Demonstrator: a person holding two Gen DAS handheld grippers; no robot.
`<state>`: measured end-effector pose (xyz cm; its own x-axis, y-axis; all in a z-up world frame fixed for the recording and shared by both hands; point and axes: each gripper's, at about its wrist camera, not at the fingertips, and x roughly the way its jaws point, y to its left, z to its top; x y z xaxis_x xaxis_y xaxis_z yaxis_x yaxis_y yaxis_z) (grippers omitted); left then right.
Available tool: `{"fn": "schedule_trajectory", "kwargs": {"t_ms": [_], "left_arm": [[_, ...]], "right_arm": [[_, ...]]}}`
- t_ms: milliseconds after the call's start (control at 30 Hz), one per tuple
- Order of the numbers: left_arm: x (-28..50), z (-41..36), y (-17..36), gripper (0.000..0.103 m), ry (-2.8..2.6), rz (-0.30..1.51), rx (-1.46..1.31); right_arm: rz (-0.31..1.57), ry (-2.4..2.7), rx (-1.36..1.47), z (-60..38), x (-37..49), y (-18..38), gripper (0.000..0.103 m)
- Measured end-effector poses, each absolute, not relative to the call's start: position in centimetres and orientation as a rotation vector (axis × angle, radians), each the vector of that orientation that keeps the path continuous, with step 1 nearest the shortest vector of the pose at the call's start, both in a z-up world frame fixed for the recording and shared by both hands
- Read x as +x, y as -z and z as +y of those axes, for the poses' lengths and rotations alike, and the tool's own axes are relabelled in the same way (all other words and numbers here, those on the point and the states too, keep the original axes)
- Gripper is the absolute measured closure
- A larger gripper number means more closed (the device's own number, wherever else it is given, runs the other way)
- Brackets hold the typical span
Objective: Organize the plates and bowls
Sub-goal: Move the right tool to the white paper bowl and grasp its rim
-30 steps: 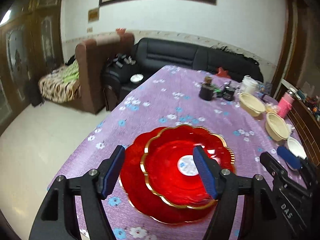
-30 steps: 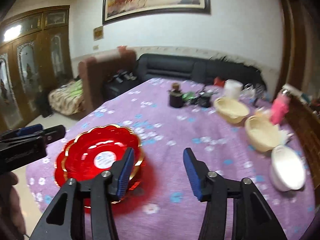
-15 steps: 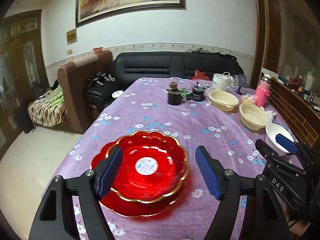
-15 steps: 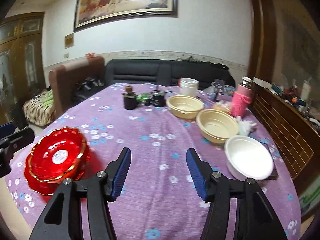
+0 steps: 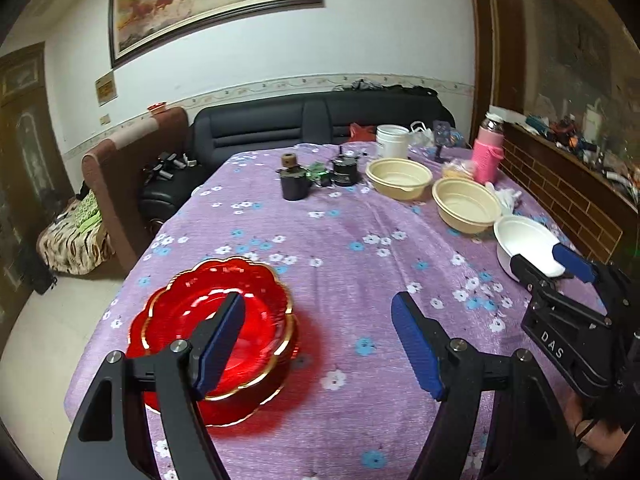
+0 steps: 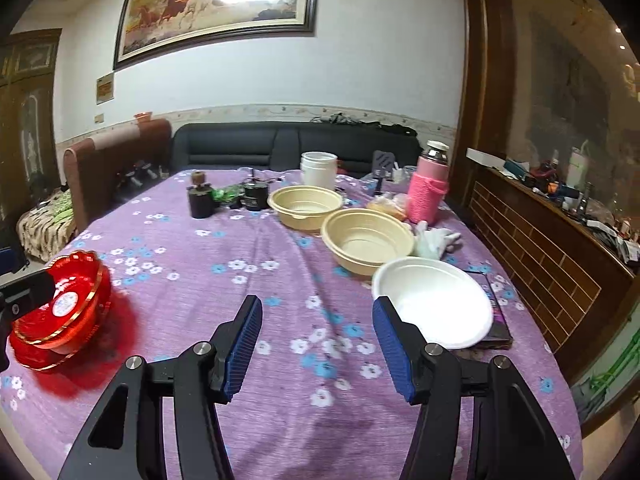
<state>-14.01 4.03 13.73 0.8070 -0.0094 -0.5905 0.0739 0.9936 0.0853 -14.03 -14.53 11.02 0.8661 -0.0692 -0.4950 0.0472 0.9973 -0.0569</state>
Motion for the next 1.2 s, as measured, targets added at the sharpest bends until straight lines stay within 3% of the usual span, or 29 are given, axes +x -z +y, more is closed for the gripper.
{"fn": "schedule_trajectory", "kwargs": {"t_ms": [233,533,767,1033,1200], "left_arm": [[-12.6,1.3,-13.6,0.028,0.132,0.685,0.115],[-7.8,-4.2,-13.3,0.028,0.334,0.818,0.064],[-2.8,-8.8,-12.0,0.028,0.425,0.930,0.000],[3.3,-14.4,-6.7,0.029,0.433,1.087,-0.018],[5.3,-17.1,-4.6,0.033,0.461,1.150,-0.050]], "right_arm": [[0.545,0.119,0.032,-20.5,-13.6,-10.7,0.041],[0.639,0.226,0.379,-33.6,-13.2,-8.6,0.042],[0.661,0.209,0.472,-35.5,-10.4,-6.9,0.044],[0.710,0.230,0.504,-36.9,-5.9,-5.0,0.044],[0.760,0.219,0.522,-37.5,-4.1,-3.6,0.071]]}}
